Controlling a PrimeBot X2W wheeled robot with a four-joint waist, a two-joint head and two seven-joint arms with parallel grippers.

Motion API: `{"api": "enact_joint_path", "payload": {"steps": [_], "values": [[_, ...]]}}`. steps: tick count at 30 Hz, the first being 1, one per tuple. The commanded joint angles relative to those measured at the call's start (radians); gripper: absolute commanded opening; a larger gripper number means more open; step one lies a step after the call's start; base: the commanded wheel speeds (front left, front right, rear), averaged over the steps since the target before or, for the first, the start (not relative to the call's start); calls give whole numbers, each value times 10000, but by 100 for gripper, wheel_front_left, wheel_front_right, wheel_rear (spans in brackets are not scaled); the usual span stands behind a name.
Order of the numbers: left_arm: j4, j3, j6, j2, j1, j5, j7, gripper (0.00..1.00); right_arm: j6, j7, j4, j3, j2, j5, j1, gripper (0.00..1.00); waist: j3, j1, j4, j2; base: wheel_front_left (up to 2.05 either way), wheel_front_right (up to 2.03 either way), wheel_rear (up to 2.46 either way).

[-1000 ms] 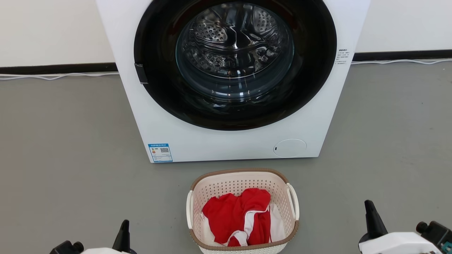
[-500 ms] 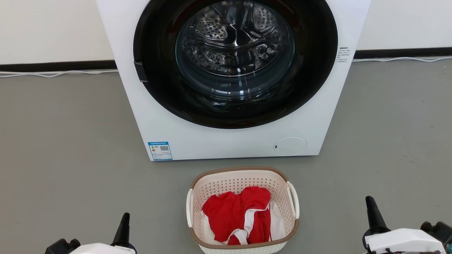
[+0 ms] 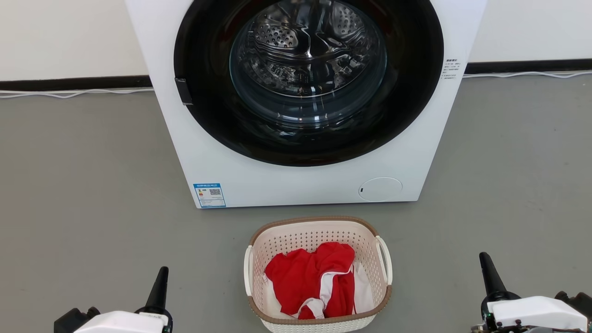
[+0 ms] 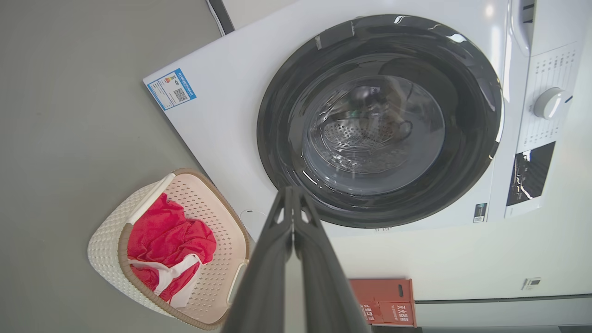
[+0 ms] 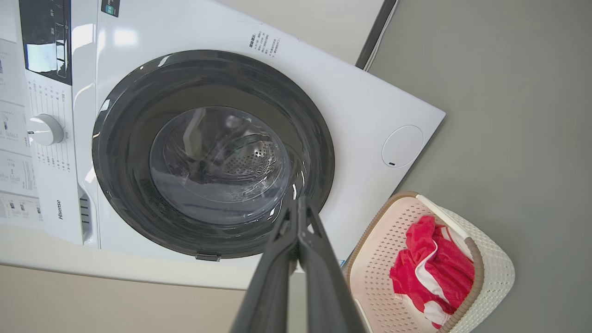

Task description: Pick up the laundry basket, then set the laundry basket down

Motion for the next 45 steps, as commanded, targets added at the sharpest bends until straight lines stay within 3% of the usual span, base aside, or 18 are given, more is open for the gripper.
{"api": "enact_joint_path", "payload": {"steps": [1,30,45], "values": [[-341,266,-128,84,-581,-269,75,0,54,96,-341,151,-109,314,-595,0,7,0,1,0,0,0,0],[-922,657,-585,76,-962,-3569,1042,0,73,1040,-964,108,-127,4516,-801,0,206,0,11,0,0,0,0],[-923,656,-585,76,-962,-3570,1041,0,73,1039,-964,109,-127,4517,-801,0,206,0,11,0,0,0,0]]}}
